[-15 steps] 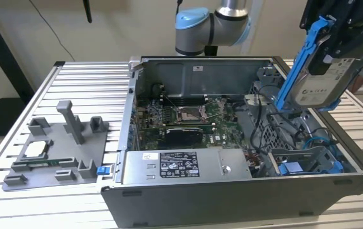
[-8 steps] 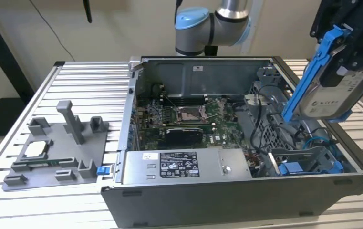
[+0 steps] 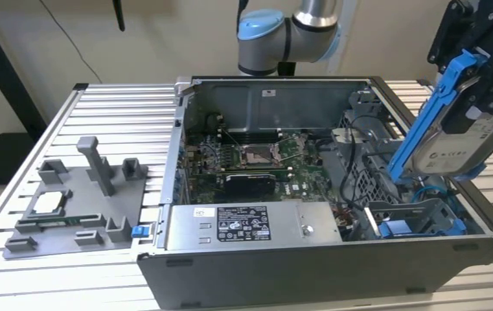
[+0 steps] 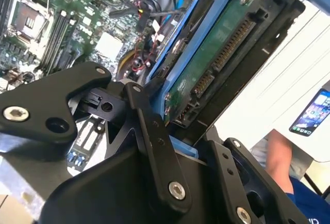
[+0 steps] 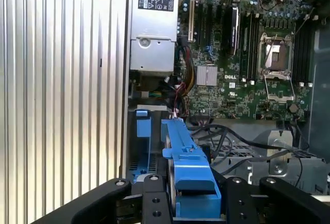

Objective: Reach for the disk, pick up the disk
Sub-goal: 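Pick up the disk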

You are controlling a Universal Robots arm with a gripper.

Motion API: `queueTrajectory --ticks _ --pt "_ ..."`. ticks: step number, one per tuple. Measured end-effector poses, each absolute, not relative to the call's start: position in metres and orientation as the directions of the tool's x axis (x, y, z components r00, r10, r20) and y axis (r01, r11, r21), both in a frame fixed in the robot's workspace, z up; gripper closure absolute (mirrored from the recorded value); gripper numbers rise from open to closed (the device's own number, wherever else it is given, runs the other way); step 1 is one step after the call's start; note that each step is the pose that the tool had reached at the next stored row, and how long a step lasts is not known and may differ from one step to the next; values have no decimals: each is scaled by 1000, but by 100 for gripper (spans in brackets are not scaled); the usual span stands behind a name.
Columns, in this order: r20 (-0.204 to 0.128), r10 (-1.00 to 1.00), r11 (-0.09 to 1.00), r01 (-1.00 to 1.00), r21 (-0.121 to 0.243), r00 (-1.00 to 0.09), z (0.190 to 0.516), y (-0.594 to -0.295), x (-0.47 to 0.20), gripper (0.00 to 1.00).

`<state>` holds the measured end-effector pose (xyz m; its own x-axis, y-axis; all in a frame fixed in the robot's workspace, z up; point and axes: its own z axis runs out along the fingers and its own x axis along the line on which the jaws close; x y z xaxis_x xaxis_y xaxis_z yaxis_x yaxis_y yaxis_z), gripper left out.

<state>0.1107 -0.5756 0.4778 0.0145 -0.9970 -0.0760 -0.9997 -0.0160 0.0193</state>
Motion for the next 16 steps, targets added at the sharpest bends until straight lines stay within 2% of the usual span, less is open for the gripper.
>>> queueTrajectory --ticks 16 --pt "-75 -997 -8 -1000 12 7 449 -581 111 100"
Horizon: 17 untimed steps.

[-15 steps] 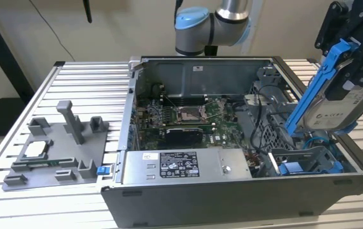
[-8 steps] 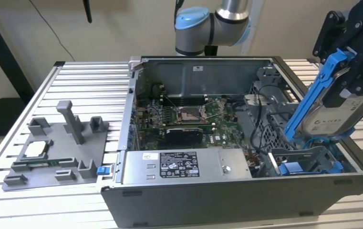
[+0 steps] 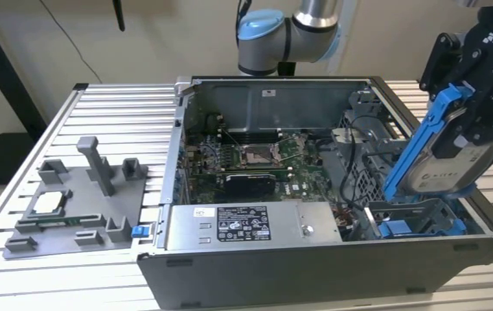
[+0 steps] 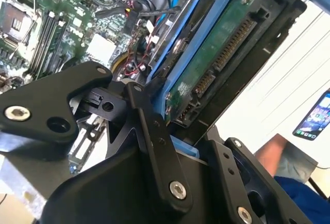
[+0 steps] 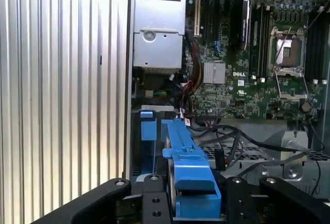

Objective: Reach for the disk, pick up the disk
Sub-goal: 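Pick up the disk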

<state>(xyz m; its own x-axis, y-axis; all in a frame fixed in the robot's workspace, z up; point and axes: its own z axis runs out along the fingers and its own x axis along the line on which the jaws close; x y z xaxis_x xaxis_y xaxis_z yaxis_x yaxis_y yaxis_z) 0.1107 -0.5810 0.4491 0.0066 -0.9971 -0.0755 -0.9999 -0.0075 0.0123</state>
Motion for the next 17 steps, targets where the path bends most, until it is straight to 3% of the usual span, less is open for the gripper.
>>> queueTrajectory --ticks 17 --pt "-94 -996 -3 -1000 9 3 440 -587 111 100"
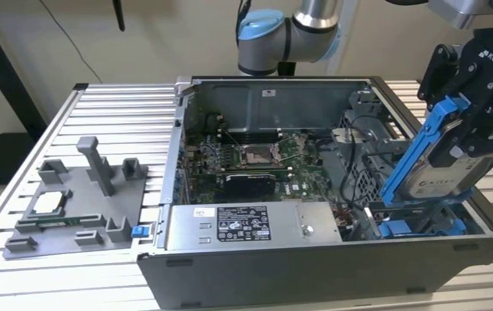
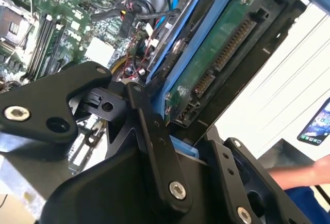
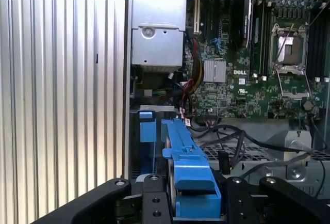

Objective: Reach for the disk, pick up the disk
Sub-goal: 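Pick up the disk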

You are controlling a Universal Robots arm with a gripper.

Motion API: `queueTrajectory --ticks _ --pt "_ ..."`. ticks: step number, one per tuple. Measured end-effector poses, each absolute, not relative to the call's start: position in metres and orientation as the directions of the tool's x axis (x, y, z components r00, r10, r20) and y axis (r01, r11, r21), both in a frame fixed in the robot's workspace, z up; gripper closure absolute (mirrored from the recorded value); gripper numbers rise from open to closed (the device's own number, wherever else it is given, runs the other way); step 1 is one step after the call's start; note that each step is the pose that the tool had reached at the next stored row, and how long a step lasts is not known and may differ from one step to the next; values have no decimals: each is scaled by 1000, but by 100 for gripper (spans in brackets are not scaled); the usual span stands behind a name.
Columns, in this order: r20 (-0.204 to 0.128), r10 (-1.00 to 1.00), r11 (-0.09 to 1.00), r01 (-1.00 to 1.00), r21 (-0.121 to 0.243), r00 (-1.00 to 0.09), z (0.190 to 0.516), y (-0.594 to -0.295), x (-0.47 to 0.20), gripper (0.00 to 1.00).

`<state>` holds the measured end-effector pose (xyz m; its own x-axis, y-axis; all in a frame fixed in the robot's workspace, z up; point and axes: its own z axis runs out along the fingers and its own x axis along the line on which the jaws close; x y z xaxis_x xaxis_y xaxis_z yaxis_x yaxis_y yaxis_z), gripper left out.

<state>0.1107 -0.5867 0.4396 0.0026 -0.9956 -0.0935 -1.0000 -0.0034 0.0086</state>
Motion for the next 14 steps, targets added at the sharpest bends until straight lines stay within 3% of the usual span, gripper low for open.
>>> queueTrajectory --ticks 14 --pt "-96 -995 -3 -1000 9 3 440 -589 110 100"
